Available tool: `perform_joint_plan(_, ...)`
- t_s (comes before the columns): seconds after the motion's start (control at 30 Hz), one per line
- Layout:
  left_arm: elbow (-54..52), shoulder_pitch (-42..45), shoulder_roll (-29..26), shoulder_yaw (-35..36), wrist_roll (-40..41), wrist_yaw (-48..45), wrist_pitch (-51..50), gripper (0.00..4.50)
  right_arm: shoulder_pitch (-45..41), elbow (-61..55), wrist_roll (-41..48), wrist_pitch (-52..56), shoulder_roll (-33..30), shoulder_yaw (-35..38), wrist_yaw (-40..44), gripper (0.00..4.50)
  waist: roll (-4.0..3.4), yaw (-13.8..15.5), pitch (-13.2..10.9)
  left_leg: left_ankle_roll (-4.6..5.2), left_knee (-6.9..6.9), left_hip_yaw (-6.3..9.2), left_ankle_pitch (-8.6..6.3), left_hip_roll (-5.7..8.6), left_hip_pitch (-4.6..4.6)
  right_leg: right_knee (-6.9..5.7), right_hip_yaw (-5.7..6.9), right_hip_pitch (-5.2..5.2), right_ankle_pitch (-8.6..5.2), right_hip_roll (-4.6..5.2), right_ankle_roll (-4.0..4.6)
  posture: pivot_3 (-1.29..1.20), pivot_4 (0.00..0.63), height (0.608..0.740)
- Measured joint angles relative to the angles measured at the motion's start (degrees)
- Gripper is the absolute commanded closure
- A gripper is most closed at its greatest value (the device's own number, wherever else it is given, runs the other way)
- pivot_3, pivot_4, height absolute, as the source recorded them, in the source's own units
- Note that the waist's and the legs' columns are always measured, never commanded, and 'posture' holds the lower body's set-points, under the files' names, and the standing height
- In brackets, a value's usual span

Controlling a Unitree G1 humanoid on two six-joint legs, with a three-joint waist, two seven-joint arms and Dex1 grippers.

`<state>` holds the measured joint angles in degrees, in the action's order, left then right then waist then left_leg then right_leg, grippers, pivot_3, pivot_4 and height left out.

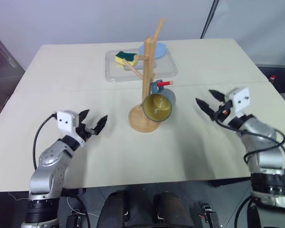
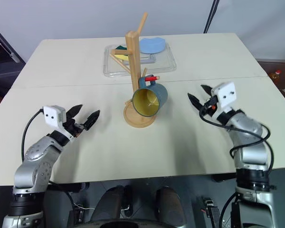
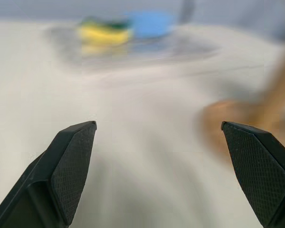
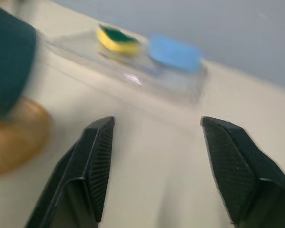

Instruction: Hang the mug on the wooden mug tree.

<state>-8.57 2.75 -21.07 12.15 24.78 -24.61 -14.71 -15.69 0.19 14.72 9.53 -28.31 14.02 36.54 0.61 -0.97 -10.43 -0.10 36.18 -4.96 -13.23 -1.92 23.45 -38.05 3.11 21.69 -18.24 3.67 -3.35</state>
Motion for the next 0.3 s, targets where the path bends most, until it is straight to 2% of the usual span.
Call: perform_joint_plan(0.3,5.3,-3.5,1.5,1.1,-6.1,5.2,5.9,0.0,3.6,3.3,0.1,-4.6,6.0,-1.9,-2.8,1.51,0.03,0.3,0.0,-0.01,0.03,0.02,-0.01,0.0,0.01,-0.01,0.0,-0.01,0.0,0.03,-0.01,0.0,0.15,0.74)
